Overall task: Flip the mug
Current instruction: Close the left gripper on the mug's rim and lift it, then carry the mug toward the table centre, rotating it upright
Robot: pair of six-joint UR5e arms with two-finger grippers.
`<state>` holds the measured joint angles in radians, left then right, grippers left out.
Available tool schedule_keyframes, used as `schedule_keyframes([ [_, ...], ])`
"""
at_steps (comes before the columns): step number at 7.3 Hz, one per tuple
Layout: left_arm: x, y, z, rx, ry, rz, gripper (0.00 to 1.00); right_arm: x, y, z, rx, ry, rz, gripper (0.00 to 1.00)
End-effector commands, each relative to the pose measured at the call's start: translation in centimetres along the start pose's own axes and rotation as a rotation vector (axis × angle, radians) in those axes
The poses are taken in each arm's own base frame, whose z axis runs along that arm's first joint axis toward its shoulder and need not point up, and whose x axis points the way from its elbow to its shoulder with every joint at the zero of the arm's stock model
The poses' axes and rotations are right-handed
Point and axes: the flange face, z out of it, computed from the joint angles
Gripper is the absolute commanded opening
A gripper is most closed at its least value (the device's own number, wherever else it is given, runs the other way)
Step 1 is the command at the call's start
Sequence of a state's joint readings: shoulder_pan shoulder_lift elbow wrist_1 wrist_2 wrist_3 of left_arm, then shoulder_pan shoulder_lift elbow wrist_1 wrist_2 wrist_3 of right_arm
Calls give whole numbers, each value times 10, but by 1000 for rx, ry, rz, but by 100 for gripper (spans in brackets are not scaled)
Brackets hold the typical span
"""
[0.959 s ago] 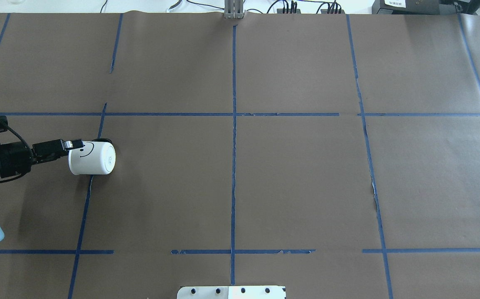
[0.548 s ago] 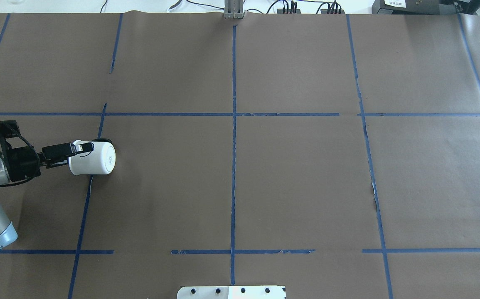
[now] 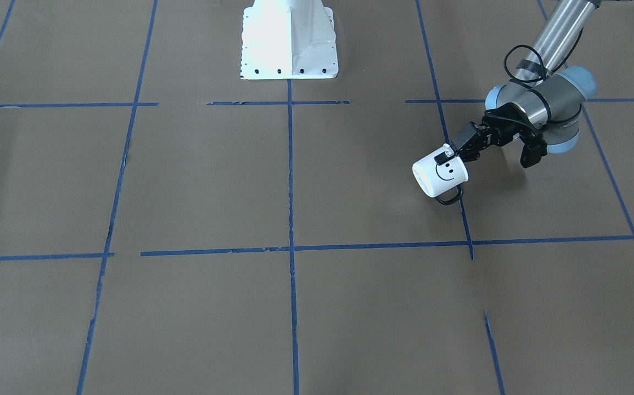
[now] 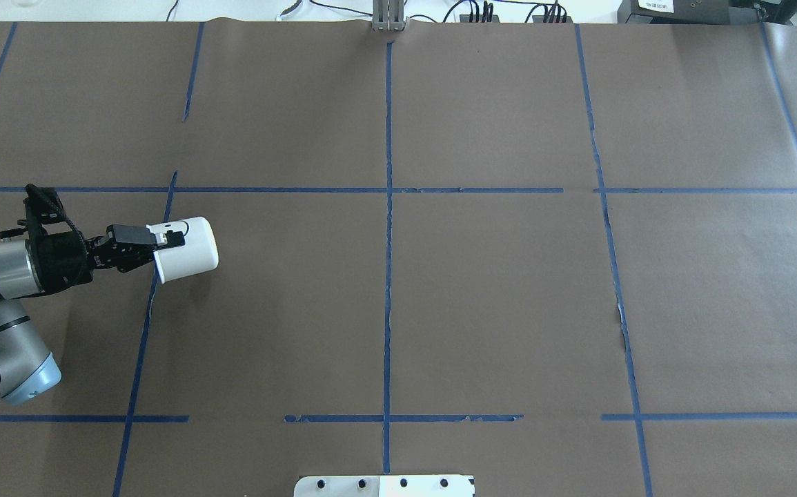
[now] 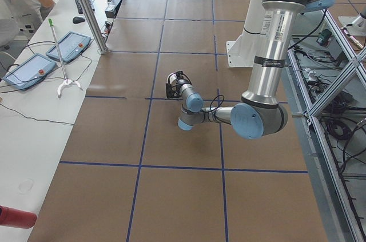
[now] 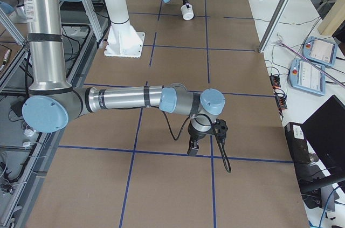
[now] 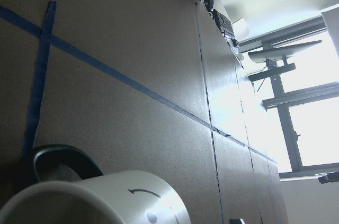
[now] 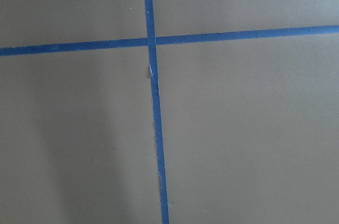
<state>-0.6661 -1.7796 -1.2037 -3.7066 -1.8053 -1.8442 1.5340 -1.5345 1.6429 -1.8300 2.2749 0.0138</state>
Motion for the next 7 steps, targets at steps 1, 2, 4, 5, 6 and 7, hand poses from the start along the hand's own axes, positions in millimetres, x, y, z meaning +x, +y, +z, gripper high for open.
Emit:
schedule_keyframes([
  [1, 24, -17, 15, 34, 54, -41, 0, 0, 0, 0, 0, 0, 0, 100],
  [2, 46, -28, 33, 38, 83, -37, 0, 0, 0, 0, 0, 0, 0, 100],
  [4, 80, -21, 77, -26, -118, -70, 0, 0, 0, 0, 0, 0, 0, 100],
  [5, 110, -17, 92, -28, -177, -89, 0, 0, 0, 0, -1, 0, 1, 100],
  [6, 129, -14, 116, -33, -268, -115, 0, 0, 0, 0, 0, 0, 0, 100],
  [7, 151, -16, 155, -38, -390, -102, 0, 0, 0, 0, 0, 0, 0, 100],
])
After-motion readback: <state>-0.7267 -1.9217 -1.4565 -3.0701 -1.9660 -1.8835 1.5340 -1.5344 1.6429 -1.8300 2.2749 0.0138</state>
